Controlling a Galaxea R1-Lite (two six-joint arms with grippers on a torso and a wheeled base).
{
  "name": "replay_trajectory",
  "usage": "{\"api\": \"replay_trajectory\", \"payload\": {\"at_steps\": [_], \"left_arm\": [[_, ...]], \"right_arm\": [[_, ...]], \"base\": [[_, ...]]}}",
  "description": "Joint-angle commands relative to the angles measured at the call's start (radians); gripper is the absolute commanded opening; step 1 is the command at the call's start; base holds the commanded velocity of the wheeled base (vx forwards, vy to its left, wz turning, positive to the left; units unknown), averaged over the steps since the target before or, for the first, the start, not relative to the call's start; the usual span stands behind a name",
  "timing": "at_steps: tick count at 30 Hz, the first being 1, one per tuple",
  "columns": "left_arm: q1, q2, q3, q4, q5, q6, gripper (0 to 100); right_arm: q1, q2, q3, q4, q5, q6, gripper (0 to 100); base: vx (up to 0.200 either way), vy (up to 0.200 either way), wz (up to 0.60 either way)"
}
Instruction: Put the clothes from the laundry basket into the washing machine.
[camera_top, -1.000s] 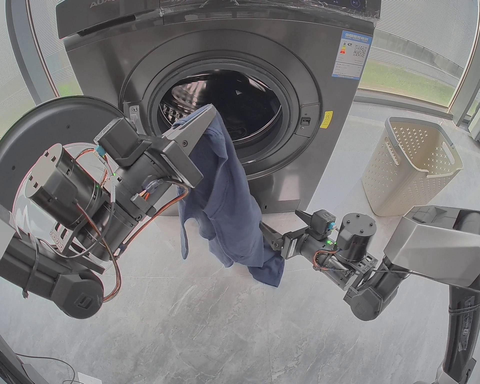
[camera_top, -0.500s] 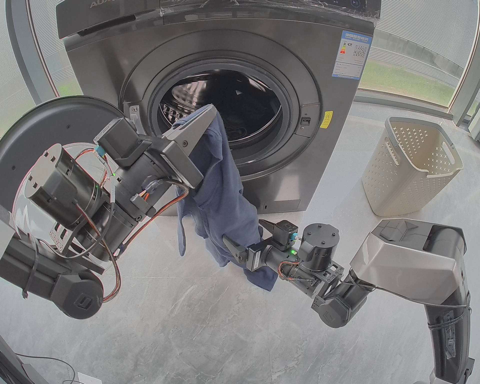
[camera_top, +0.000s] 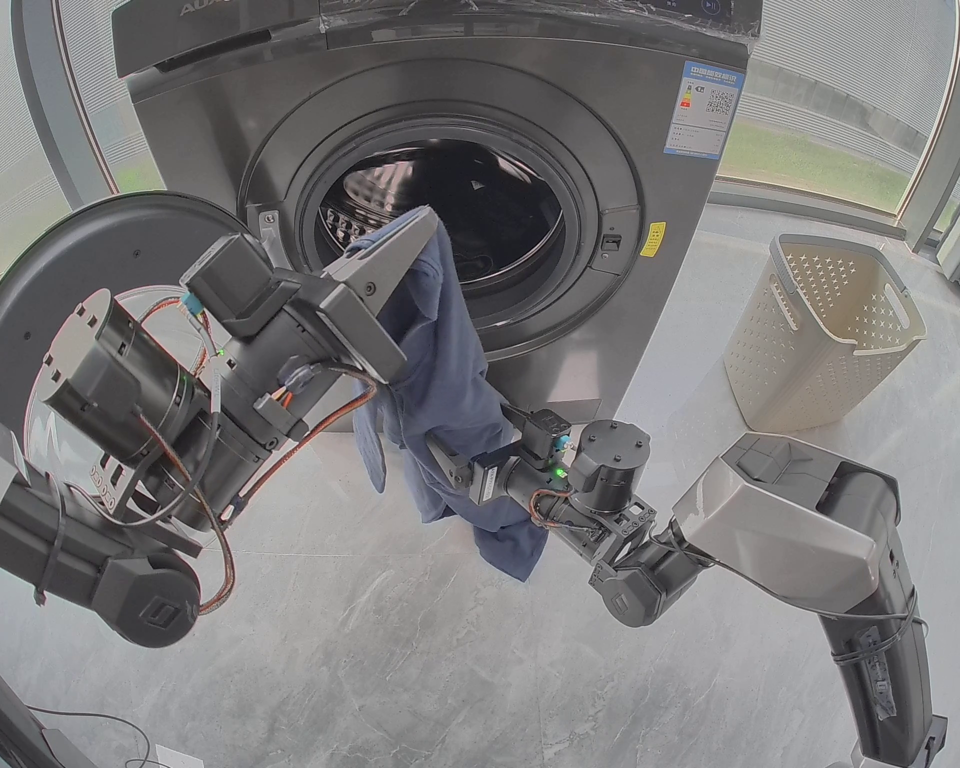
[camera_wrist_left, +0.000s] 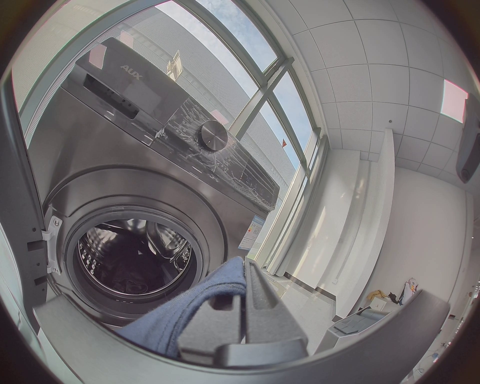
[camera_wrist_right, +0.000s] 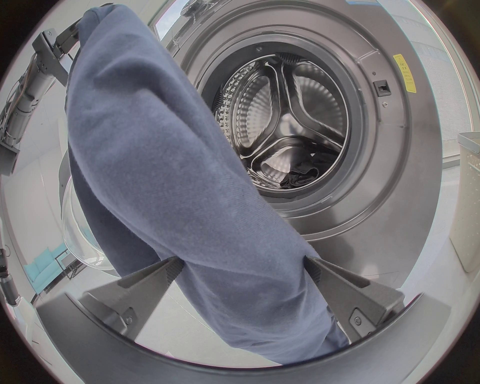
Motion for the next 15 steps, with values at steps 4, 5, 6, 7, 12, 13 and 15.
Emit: {"api": "replay_trajectory", "payload": {"at_steps": [4,5,6,7,12,13,15], "left_arm": [[-0.013,-0.014,0.005,0.000,-0.002,-0.002,0],[-0.013,-0.020,0.005,0.000,-0.002,-0.002,0],[-0.013,-0.020,0.005,0.000,-0.002,-0.002,0],[-0.013,-0.020,0.005,0.000,-0.002,-0.002,0],[-0.019,-0.031,0.005,0.000,-0.002,-0.006,0],[-0.019,-0.031,0.005,0.000,-0.002,-0.006,0],[-0.020,-0.031,0.005,0.000,-0.002,-0.008,0]], "right_arm": [[0.018,0.094,-0.100,-0.020,0.024,-0.003,100],[0.016,0.119,-0.132,-0.025,0.024,-0.012,100],[0.016,0.119,-0.132,-0.025,0.024,-0.012,100],[0.016,0.119,-0.132,-0.025,0.024,-0.012,100],[0.012,0.168,-0.244,-0.011,0.021,-0.024,100],[0.012,0.170,-0.247,-0.009,0.018,-0.026,100],[0.010,0.177,-0.249,-0.008,0.018,-0.027,100]], "base": [[0.000,0.000,0.00],[0.000,0.000,0.00],[0.000,0.000,0.00],[0.000,0.000,0.00],[0.000,0.000,0.00],[0.000,0.000,0.00],[0.000,0.000,0.00]]}}
